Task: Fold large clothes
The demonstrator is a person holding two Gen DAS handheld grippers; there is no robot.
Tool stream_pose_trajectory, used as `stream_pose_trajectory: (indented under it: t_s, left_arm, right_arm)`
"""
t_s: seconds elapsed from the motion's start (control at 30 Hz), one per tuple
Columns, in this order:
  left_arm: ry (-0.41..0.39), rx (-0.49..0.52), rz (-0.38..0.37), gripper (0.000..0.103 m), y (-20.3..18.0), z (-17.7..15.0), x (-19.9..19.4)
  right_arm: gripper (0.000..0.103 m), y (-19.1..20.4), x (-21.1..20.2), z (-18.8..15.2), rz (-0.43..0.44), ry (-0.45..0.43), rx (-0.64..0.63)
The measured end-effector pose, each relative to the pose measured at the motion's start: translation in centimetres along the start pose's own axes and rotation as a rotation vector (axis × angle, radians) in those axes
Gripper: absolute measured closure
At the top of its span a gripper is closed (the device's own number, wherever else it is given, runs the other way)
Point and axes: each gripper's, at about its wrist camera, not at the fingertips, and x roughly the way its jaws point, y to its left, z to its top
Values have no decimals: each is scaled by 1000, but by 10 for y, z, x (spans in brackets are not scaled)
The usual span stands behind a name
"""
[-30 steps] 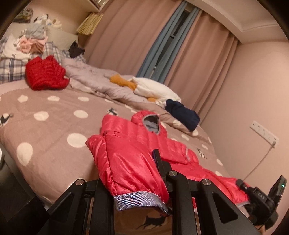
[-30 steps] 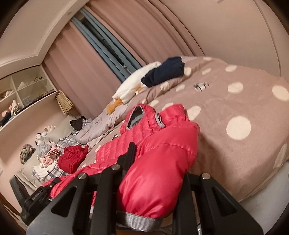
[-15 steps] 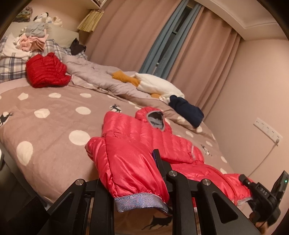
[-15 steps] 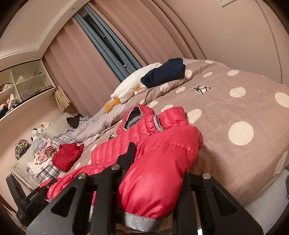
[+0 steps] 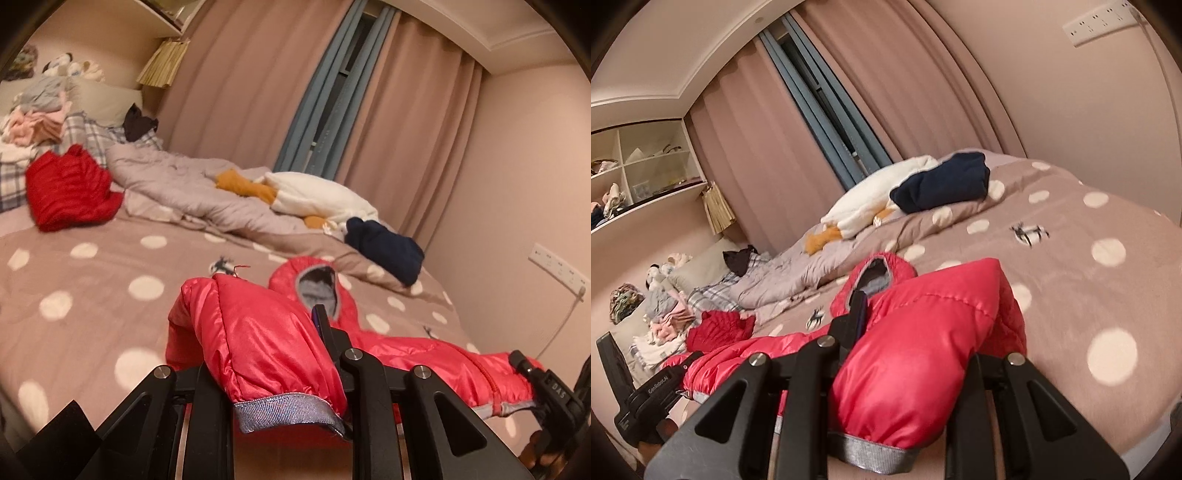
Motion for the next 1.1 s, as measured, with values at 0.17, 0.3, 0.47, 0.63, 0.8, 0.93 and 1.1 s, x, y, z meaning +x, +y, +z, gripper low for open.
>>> stream_pose_trajectory:
  t_s: [0.17,0.3,0.47,0.63,0.8,0.93,1.1]
  left_arm:
    - [55,-38,27,81,9,20,63]
    - [145,-58,108,72,19,17,109]
    - [221,-28,90,62,26,10,132]
    - [139,-71,-20,47,33,26,105]
    - [-132,-135,147,3,45,37,59]
    - [-166,-26,256,3,43,37,46]
    - [-72,-74,226,3,45,23,62]
  right_arm:
    - [78,7,50,20,-49,5,-8]
    - [72,11,92,25,-99,62,-31]
    - [7,5,122,22,-180,61,-29]
    - [0,-10,117,22,-240,-25,26]
    - [0,-17,123,20,-287,26,14]
    - [0,-15,114,21,-327,15,-16]
    - [0,0,98,26,-296,-36,-34]
